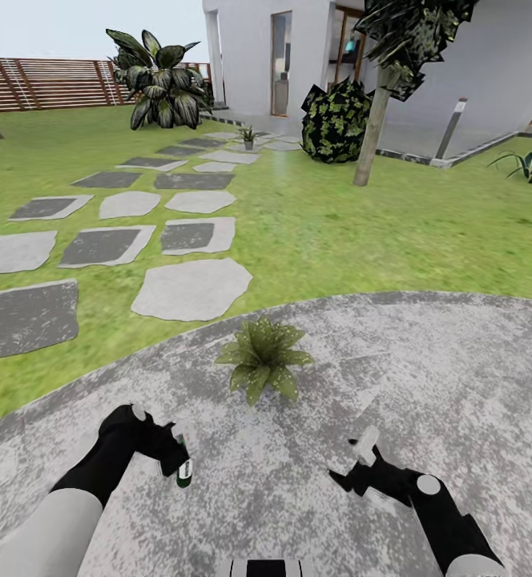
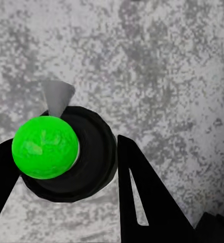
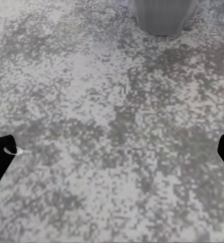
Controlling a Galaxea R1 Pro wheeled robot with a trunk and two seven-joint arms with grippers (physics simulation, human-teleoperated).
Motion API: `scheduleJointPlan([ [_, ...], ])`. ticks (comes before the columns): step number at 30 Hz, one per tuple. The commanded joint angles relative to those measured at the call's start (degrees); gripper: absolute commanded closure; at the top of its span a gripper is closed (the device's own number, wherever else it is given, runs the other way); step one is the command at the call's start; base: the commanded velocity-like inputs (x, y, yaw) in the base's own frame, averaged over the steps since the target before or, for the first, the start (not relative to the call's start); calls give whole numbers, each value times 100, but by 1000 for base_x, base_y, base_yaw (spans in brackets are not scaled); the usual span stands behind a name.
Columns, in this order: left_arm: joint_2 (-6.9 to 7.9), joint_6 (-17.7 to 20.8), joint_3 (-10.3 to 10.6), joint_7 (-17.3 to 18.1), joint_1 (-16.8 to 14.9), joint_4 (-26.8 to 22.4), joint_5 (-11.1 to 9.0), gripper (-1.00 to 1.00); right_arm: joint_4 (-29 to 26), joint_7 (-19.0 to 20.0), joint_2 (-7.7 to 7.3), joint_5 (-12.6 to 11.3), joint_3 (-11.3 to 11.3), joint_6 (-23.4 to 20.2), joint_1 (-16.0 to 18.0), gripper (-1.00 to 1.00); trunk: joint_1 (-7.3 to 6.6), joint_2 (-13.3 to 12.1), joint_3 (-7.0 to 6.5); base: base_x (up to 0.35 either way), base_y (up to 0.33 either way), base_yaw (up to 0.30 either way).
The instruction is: Pick up the pesticide atomizer in the garden and spray insectifuge to fully cover both potted plants in the garden.
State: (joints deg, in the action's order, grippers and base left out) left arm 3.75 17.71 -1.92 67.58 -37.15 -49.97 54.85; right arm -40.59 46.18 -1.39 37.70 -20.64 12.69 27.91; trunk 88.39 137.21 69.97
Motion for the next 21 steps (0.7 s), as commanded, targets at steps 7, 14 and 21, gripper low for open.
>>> scheduleJointPlan([
  [7, -88, -279, -12, 36, -2, -6, -229, 100, -349, 791, 35, 41, 528, 24, 4, -100, -1, 2, 5, 0, 0, 0],
  [14, -114, -466, -16, 36, 5, 4, -428, 100, -362, 790, 267, 35, 934, 33, 4, 100, -1, 2, 5, 0, 0, 0],
  [21, -339, -929, 5, 11, 6, 190, -474, 100, -362, 795, 539, 35, 965, 32, 4, 100, -1, 2, 5, 0, 0, 0],
])
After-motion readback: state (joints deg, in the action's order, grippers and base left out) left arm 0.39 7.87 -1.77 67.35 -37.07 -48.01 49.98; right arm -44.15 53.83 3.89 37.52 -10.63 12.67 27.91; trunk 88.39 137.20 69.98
